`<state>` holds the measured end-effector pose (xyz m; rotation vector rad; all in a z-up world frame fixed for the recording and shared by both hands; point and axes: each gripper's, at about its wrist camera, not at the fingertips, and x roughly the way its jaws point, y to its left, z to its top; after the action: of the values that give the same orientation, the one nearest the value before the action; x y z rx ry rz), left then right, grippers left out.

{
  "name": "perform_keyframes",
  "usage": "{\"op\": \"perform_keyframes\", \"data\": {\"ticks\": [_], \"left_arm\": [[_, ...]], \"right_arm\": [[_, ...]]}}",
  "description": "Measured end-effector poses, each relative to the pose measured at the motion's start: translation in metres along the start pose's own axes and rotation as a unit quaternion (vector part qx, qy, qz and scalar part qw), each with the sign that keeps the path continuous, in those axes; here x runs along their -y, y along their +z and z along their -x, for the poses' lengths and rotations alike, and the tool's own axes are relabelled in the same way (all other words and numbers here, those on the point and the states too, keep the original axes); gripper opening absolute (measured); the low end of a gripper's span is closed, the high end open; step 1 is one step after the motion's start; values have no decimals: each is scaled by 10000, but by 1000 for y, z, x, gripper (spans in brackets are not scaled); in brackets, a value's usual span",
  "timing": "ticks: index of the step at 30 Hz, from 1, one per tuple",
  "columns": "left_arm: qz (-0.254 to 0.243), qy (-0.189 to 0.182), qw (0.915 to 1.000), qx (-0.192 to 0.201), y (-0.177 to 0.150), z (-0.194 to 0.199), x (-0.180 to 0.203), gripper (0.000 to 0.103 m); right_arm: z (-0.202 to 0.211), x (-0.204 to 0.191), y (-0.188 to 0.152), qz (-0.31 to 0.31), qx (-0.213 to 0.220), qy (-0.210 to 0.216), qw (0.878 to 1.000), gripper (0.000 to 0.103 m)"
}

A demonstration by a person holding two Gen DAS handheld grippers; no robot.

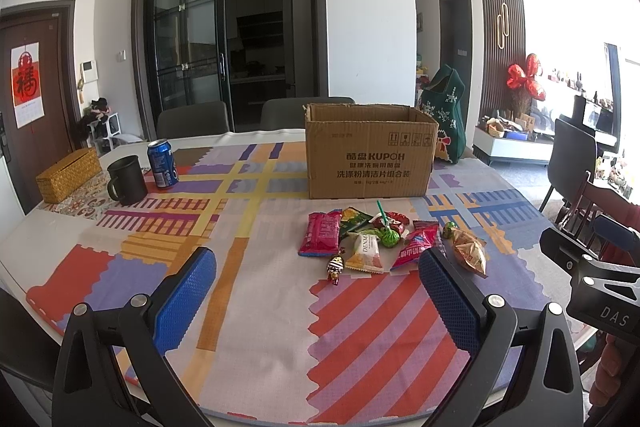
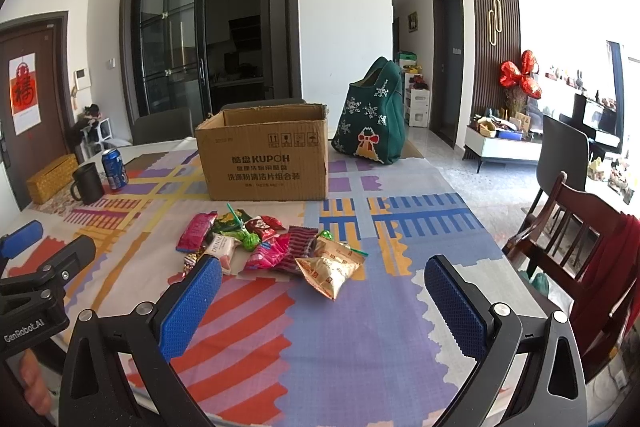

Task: Organize snacks

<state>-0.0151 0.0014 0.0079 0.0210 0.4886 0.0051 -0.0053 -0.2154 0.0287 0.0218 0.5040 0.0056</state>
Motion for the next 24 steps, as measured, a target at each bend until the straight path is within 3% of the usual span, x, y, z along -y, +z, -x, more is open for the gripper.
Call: {"op": "perform_keyframes", "data": {"ticks": [24], "left_arm": [[-9, 1, 9999, -120, 7, -2, 0, 103]], "right_arm": [[6, 0, 8, 14, -84, -2, 10000, 102]]}}
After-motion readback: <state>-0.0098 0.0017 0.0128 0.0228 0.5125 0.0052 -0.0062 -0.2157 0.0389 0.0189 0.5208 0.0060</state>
